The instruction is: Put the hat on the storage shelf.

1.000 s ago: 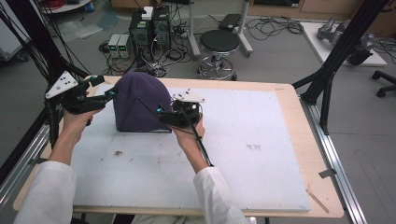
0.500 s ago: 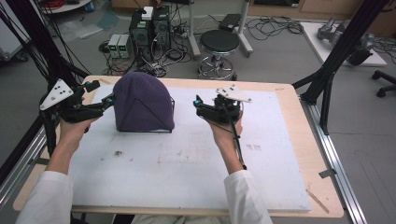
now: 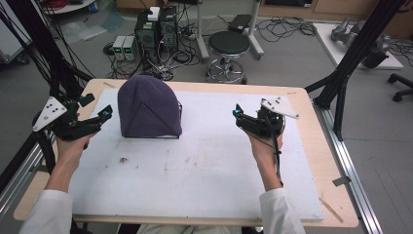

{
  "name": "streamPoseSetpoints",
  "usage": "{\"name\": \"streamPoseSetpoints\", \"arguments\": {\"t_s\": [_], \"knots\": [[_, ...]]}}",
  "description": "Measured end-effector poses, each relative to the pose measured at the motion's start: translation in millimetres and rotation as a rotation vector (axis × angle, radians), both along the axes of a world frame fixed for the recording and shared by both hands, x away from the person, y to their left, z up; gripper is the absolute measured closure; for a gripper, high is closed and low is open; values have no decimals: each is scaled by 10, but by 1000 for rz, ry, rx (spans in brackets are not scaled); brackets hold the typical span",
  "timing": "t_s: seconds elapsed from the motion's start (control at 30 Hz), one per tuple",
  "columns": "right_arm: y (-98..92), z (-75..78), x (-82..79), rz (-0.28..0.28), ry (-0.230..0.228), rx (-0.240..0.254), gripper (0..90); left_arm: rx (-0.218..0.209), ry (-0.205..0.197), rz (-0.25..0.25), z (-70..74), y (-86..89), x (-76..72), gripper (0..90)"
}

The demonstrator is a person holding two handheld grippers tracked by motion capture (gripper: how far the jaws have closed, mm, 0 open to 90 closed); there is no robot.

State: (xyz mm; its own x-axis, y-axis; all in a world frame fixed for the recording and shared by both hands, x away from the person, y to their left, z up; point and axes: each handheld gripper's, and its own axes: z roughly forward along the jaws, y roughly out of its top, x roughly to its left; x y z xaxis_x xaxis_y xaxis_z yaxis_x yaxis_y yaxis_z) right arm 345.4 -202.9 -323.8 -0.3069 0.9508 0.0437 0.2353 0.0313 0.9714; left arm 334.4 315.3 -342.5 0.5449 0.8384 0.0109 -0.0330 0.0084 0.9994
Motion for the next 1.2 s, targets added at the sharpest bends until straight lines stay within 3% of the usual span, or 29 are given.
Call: {"name": "streamPoseSetpoints", "arguments": {"t_s": [0.2, 0.33, 0.53, 0.63, 0.7, 0.83, 1.0, 1.2], "knots": [[-151, -20, -76, -20, 5, 2, 122, 7, 24, 8, -99, -1, -52, 212], [-242, -34, -164, -34, 5, 9, 119, -27, 47, -7, -163, -8, -65, 212], [-386, -97, -315, -52, 5, -16, 118, -2, 46, -3, -225, -18, -158, 208], [-476, -138, -348, -69, 49, 1, 118, -15, 54, 10, -266, 9, -199, 208], [-527, -179, -375, -82, 34, 21, 118, -27, 63, 17, -308, 25, -223, 208], [-599, -287, -417, -91, 69, 13, 118, -23, 81, 25, -389, 36, -268, 208], [-678, -392, -493, -105, 72, 2, 118, -28, 66, 30, -431, 53, -341, 210], [-725, -559, -575, -106, 112, 1, 118, -29, 67, 31, -528, 58, -423, 223]]}}
